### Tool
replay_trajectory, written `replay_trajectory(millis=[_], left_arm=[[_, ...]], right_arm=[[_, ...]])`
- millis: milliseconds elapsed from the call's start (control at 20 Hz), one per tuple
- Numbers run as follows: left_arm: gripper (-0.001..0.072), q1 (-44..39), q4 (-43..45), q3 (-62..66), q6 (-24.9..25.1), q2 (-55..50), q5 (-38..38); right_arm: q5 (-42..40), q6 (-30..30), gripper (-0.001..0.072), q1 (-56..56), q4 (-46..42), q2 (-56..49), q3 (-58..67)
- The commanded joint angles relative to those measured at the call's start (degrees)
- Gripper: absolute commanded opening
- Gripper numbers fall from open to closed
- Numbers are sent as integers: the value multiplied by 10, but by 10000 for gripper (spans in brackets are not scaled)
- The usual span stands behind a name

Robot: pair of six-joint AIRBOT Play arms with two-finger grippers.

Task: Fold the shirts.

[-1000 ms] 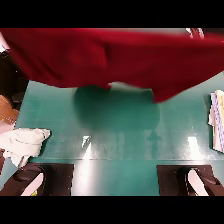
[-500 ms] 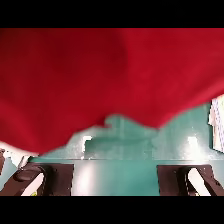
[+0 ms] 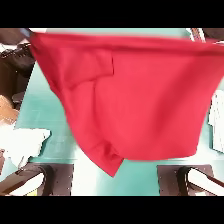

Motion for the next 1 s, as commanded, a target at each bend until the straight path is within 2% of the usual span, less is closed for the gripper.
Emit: replay_trajectory(millis=[0,100,250,400,550,700,750,950], left_arm=[[23,0,2,-67,21,-114,9],[23,0,2,-70,50,-181,79],[23,0,1,-64,52,-257,201],[23,0,0,-63,52,-290,263],[24,1,1,-61,53,-288,215],[23,0,0,-67,52,-287,75],[22,0,-3,-80,52,-287,51],[23,0,-37,-153,50,-287,44]], right_arm=[[-9,1,17,64,-61,-102,-77],[-56,1,17,90,-85,-167,-85],[-117,1,17,111,-82,-258,-27],[-129,1,17,126,-81,-324,63],[-101,1,16,126,-85,-345,114],[-56,1,16,116,-98,-325,78],[-54,1,16,116,-117,-310,43],[-82,1,17,116,-130,-262,-101]])
